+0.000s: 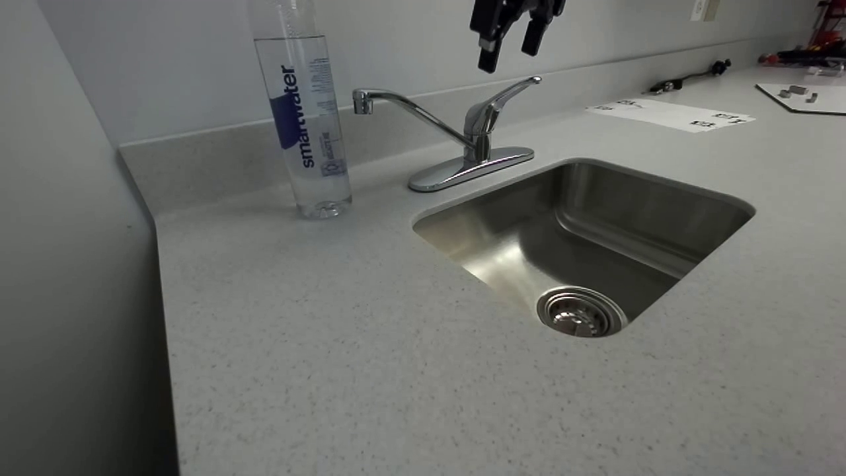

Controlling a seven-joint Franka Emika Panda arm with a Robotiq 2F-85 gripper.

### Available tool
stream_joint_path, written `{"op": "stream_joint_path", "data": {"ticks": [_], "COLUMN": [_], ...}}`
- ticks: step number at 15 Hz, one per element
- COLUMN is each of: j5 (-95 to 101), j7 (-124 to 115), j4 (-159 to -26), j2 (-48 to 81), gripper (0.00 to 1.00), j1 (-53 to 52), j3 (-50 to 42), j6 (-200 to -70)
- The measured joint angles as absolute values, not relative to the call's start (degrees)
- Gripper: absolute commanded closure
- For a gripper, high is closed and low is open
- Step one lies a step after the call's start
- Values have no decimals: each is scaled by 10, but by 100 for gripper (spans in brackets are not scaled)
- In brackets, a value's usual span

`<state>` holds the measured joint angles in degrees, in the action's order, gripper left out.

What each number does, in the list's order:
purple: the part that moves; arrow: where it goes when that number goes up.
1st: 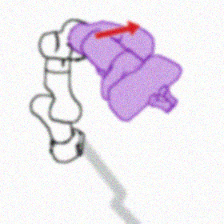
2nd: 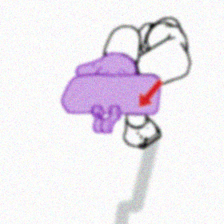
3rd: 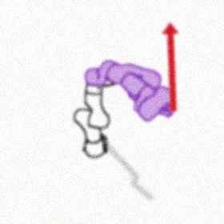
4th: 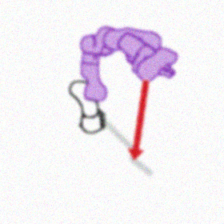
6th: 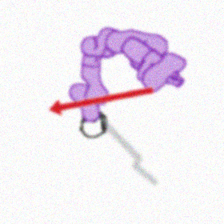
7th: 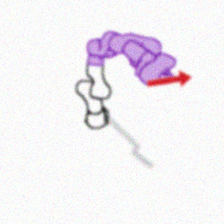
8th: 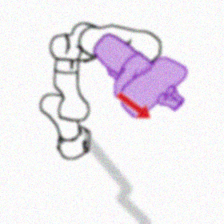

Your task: Push the faucet of the sink to the left and close the tap.

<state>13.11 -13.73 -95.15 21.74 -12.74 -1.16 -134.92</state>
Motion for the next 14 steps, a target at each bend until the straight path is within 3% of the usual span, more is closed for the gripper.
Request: {"op": "stream_joint_path", "data": {"ticks": [14], "j5": [118], "j7": [-137], "j4": [-1126], "j2": [28], "gripper": [0], "j1": [-114], "j3": [12], "j6": [-1407]}}
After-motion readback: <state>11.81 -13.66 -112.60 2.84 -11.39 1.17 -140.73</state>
